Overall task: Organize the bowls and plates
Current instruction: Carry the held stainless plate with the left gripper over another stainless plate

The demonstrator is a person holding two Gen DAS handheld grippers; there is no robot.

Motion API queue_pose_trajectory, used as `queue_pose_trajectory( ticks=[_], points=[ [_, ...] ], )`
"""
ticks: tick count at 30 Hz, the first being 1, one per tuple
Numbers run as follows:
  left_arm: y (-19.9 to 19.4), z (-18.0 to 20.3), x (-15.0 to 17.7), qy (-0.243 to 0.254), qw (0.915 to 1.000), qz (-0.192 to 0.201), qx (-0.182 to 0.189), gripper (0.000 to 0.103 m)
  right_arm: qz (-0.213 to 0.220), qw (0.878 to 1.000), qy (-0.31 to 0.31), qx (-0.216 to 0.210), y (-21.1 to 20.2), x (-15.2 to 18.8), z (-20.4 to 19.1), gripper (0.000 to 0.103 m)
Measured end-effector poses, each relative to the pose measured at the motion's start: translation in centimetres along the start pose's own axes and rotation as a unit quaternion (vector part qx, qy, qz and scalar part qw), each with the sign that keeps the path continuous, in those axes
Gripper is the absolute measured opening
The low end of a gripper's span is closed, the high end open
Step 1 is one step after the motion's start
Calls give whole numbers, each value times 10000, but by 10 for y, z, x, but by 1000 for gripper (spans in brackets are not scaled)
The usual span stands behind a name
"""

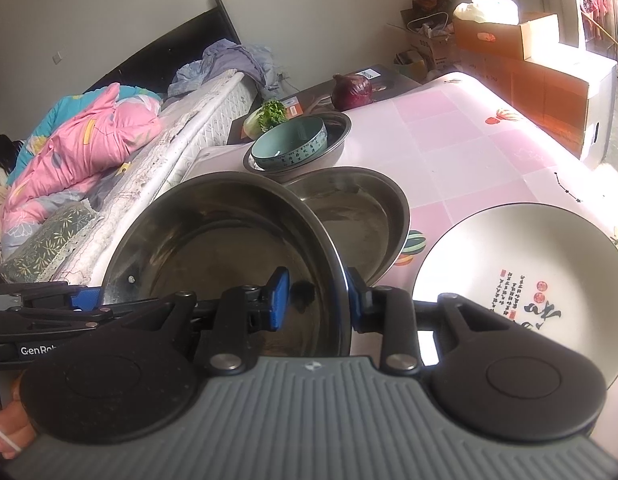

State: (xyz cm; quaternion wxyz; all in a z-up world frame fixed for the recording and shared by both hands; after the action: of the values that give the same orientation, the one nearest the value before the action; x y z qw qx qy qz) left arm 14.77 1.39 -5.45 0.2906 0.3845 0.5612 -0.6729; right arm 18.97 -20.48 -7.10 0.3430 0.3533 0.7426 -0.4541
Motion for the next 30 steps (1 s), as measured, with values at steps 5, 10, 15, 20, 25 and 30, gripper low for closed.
queue_pose_trajectory(
  ticks=[5, 10, 15, 20, 25, 30],
  points=[
    [1, 2, -1, 4, 10000, -13, -7, 50, -14, 10000, 27, 3, 1, 0, 2, 31],
    [3, 3, -1, 10, 10000, -26, -12, 51, -17, 10000, 49, 1, 2, 0, 2, 31],
    [6, 6, -1, 12, 10000, -48, -16, 51, -18, 10000, 54, 0, 2, 0, 3, 32],
    [9, 7, -1, 19, 10000, -73, -23, 51, -17, 10000, 77, 4, 4, 0, 6, 32],
    [12, 8, 0, -8, 10000, -89, -22, 51, -29, 10000, 95, 8, 7, 0, 9, 32],
    [17, 8, -1, -51, 9999, -108, -3, 51, -38, 9999, 90, 26, 10, -1, 10, 32]
  ],
)
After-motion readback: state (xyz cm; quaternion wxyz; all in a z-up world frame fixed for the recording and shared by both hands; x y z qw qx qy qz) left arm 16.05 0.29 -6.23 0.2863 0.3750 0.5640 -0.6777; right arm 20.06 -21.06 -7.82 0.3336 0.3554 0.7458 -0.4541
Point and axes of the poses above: each gripper's, at about its wrist camera, not at the fingertips, and y roughly the way its jaws point, z to its right, x to its underside, the point moved 7 cm from there along y, roughly the way its jaws point, and after that the axes turned 15 degrees about z, right-handed, at the moved point
